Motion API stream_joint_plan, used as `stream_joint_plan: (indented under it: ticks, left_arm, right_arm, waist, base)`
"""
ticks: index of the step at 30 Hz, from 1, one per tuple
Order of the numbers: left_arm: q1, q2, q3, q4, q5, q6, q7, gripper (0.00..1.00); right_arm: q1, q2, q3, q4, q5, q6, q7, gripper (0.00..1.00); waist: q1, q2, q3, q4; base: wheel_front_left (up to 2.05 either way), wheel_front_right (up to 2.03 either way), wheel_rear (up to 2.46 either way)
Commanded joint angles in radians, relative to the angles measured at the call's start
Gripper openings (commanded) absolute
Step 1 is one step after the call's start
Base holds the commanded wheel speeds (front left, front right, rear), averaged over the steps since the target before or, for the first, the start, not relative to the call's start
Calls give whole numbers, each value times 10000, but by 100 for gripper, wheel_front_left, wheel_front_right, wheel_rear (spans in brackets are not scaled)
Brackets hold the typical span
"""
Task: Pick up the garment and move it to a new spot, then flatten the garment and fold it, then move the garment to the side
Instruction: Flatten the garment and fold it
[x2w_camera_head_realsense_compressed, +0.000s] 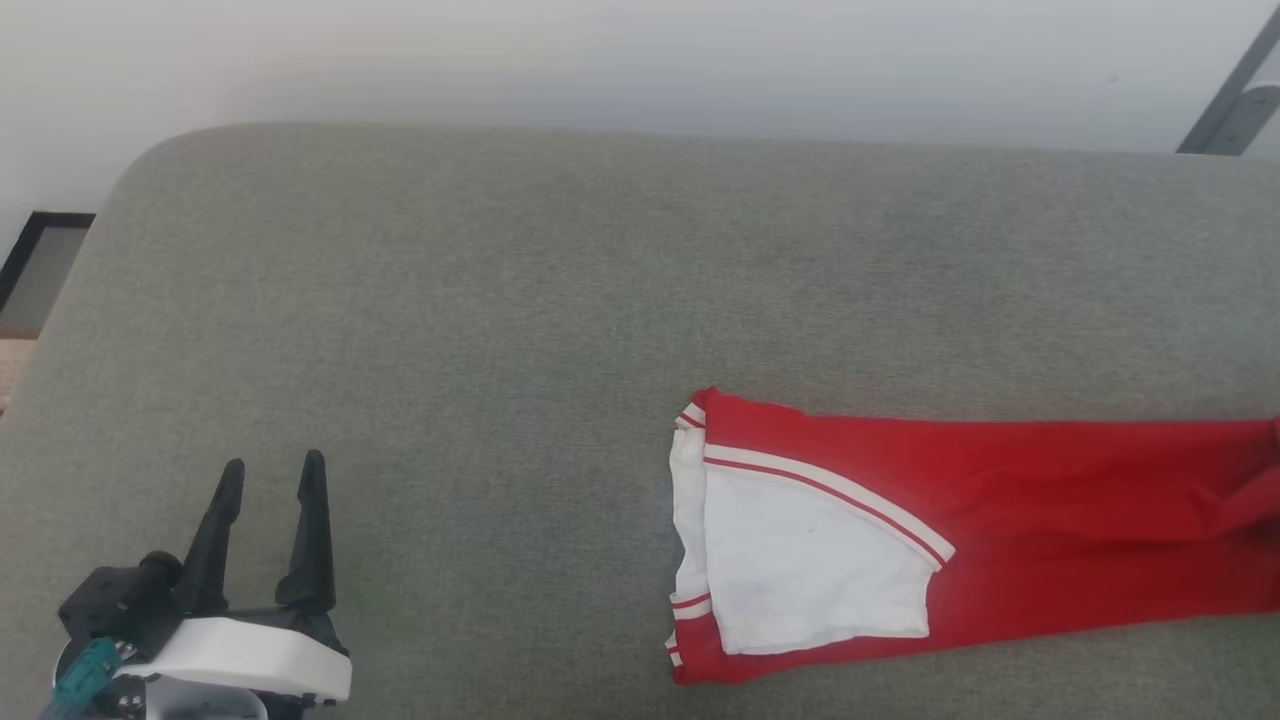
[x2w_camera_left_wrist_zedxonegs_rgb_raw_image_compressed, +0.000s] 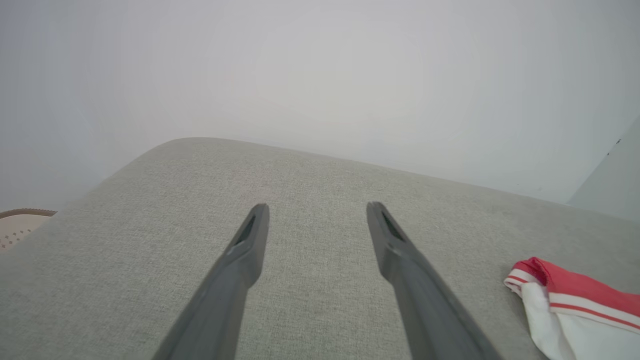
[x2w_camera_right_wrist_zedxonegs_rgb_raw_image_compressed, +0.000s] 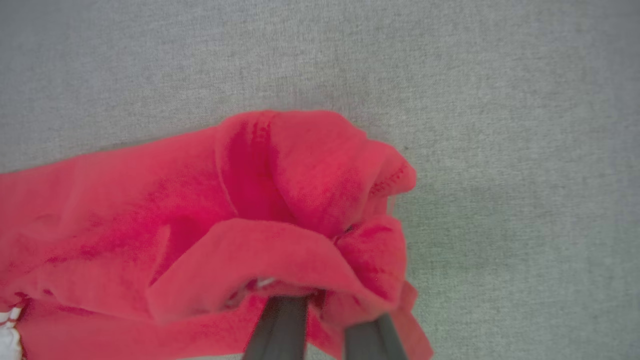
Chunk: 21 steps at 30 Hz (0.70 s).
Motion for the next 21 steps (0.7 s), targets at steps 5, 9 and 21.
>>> stream_joint_plan:
  ticks: [5,9,21]
  left_arm:
    - [152,-291,358,113,428,-318,-46,100]
    - [200,-427,552,153,660,-500,-47,100]
    - [150,-786,770,330,1051,-940,-45,100]
  right_arm:
    - [-269,-86,153,-203,-130,-4,-21,0]
    - [-46,130,325,-1001,318,-2,255,0]
    - [785,1656,1238,-4476,991,-1,1287,0]
  waist:
    - [0,-1,-121,-228]
    - [0,-1,-235,-315]
    - [0,-1,-435,-6]
  base:
    - [0,0,0]
    - [0,0,0]
    - [0,0,0]
